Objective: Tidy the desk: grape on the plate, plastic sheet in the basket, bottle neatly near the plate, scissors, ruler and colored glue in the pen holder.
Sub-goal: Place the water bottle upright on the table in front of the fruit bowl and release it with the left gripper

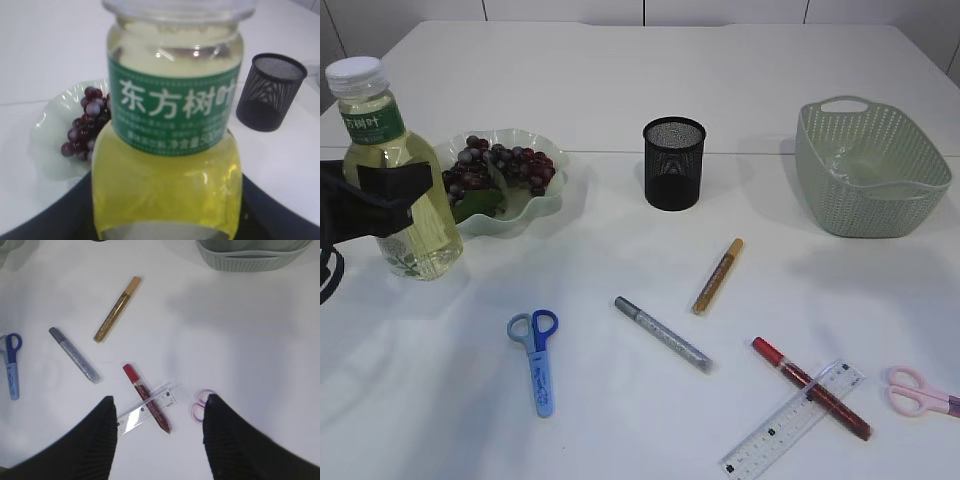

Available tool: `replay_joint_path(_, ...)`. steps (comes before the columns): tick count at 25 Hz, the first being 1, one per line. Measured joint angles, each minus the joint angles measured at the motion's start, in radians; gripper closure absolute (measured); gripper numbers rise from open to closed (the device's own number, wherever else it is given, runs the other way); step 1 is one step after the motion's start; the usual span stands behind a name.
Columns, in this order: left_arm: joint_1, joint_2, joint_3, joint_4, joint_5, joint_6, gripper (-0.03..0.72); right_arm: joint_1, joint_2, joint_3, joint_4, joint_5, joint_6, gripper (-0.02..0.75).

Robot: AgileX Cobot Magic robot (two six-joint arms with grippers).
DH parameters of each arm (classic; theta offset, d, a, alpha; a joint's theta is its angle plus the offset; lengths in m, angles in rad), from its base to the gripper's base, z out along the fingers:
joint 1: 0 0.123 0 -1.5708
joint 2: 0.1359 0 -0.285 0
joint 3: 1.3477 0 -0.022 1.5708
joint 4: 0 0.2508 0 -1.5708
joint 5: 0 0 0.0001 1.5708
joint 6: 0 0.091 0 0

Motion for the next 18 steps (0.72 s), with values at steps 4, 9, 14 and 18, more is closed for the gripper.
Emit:
replay_joint_path(4, 0.0, 0.026, 0.036, -0.096, -0.152, 0.082, 0.272, 0.0, 0.0, 0.0, -0.016, 0.0, -0.002, 0.299)
replay_joint_path(9, 0.001, 0.122, 0.038, -0.121, -0.281, 0.106, 0.272, 0.0, 0.0, 0.0, -0.029, 0.0, -0.003, 0.299)
replay_joint_path(14, 0.001, 0.24, 0.038, -0.123, -0.396, 0.109, 0.272, 0.0, 0.0, 0.0, -0.04, 0.002, -0.003, 0.299)
replay_joint_path(18, 0.001, 0.304, 0.038, -0.125, -0.399, 0.111, 0.272, 0.0, 0.0, 0.0, -0.055, 0.002, -0.003, 0.299)
